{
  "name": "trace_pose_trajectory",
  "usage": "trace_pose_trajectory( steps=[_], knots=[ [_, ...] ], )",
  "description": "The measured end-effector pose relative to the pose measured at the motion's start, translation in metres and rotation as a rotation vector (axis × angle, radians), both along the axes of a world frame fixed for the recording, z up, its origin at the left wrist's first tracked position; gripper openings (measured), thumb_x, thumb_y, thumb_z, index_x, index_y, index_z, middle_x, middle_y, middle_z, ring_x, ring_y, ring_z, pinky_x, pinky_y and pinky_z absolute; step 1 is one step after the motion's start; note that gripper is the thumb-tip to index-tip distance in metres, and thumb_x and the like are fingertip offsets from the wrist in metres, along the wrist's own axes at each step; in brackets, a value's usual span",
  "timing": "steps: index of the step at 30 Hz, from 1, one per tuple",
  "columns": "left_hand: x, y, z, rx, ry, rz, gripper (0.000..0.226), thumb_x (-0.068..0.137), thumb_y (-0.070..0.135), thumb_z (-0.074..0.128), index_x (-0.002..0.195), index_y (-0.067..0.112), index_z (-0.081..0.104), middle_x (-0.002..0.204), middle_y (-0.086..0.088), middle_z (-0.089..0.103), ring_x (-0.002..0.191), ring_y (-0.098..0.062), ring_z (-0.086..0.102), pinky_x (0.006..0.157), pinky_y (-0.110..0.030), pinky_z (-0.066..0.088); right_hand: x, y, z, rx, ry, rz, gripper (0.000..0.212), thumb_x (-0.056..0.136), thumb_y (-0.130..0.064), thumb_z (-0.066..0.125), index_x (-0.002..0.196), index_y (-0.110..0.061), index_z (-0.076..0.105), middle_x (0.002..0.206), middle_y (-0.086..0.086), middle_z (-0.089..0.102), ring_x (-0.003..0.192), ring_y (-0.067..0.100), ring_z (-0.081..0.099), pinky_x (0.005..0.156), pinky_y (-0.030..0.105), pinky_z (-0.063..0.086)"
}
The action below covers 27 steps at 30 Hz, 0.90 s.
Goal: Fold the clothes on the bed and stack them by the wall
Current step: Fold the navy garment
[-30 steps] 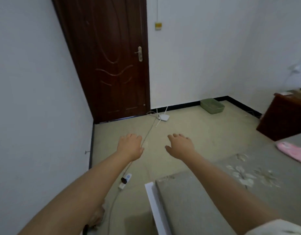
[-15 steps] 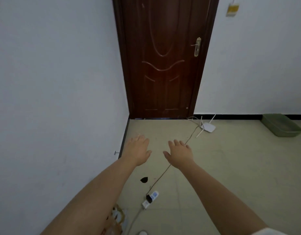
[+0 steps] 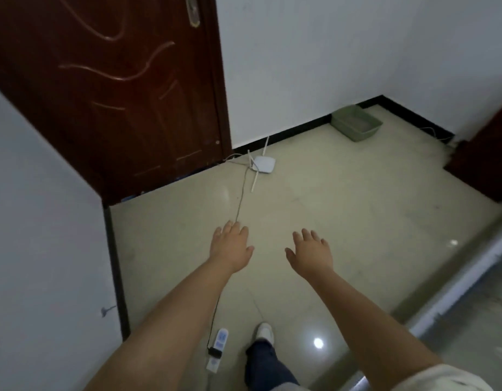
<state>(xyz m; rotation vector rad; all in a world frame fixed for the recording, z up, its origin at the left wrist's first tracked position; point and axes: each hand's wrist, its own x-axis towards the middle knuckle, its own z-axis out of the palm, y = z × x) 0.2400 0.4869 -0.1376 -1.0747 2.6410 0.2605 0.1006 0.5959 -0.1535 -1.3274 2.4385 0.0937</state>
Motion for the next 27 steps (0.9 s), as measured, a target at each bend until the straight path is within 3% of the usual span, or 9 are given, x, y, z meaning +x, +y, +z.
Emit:
trace_pose_trajectory(
  steps=[12, 18, 27],
  knots=[
    [-0.349, -0.097, 0.012, -0.044, 0.069, -0.362, 0.058, 0.095, 0.039, 0.037, 0.143, 0.012, 0.02, 0.153, -0.008, 0.017, 0.141, -0.023, 0.011, 0.113, -0.036, 0.013, -0.297, -0.056, 0.007, -0.058, 0.024, -0.302, 0.05, 0.097, -0.038, 0.03, 0.14, -0.013, 0.026, 0.149, 0.007, 0.024, 0.138, 0.024, 0.021, 0.109, 0.04, 0.023],
    [-0.518, -0.089, 0.013, -0.083, 0.055, -0.591, 0.058, 0.093, 0.04, 0.04, 0.141, 0.011, 0.025, 0.15, -0.009, 0.023, 0.14, -0.024, 0.015, 0.111, -0.038, 0.018, -0.432, -0.019, 0.008, -0.022, 0.041, -0.483, 0.052, 0.096, -0.039, 0.033, 0.141, -0.013, 0.025, 0.151, 0.008, 0.021, 0.139, 0.028, 0.019, 0.111, 0.041, 0.021],
    [-0.831, -0.003, 0.006, -0.125, 0.019, -1.087, 0.047, 0.093, 0.039, 0.042, 0.131, 0.01, 0.038, 0.137, -0.009, 0.039, 0.131, -0.024, 0.03, 0.104, -0.038, 0.028, -0.647, 0.103, 0.001, 0.029, 0.056, -1.048, 0.044, 0.096, -0.029, 0.035, 0.136, -0.011, 0.032, 0.144, 0.008, 0.033, 0.137, 0.028, 0.023, 0.11, 0.04, 0.023]
  ],
)
